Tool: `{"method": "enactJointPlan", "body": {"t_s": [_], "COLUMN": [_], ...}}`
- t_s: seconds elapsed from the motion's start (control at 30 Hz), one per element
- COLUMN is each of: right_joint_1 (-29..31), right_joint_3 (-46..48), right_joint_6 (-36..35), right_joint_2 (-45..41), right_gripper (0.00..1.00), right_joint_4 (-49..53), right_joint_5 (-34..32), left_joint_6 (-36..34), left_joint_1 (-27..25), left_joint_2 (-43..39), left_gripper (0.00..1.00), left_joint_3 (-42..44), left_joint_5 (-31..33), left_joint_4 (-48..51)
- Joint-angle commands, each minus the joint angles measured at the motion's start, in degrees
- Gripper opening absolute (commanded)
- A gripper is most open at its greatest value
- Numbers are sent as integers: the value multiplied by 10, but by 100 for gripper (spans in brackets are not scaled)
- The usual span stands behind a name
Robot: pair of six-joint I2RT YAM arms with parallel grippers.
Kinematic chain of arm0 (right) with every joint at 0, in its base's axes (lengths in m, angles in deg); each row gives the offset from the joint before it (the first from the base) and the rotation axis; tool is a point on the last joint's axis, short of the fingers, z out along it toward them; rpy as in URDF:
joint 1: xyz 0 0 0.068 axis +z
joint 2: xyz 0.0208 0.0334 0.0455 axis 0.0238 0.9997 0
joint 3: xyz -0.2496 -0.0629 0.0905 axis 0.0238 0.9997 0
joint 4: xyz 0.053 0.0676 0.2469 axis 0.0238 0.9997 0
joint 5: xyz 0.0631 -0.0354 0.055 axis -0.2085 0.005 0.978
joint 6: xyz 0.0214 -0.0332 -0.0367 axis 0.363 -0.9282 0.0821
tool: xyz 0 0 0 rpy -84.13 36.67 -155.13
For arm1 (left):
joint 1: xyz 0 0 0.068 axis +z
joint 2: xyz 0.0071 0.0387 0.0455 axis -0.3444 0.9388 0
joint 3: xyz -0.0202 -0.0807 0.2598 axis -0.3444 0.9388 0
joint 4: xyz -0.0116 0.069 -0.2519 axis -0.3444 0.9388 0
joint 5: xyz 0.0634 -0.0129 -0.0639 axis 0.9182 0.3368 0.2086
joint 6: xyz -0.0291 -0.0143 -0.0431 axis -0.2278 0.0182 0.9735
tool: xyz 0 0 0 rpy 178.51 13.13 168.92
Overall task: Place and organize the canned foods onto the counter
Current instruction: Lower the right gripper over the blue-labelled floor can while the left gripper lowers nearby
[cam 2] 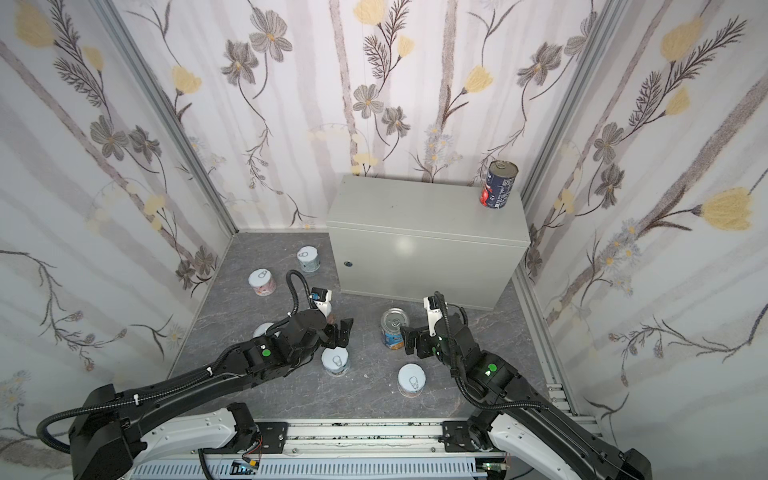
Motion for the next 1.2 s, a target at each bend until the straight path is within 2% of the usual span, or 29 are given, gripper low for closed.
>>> {"method": "enactJointPlan", "body": {"t_s": [0.0, 0.37, 0.73, 1.17], "right_joint_1": [5, 5, 17, 31], "right_joint_3": [11, 0, -58, -108], "right_joint_6": [12, 4, -6, -14], "right_joint_2": [24, 139, 259, 371], "right_gripper": [100, 100, 100, 100], "right_joint_4": [-68, -123, -130, -130], "right_joint_5": [1, 19, 17, -22], "left_joint_6": [21, 25, 11, -1], "left_joint_1": [0, 4, 21, 46], "left_joint_2": [-1, 4, 9, 12], "left_gripper": [100, 100, 100, 100], "left_joint_3": [18, 52, 64, 82], "left_joint_5": [5, 26, 7, -14], "left_joint_4": [-40, -78, -103, -134]}}
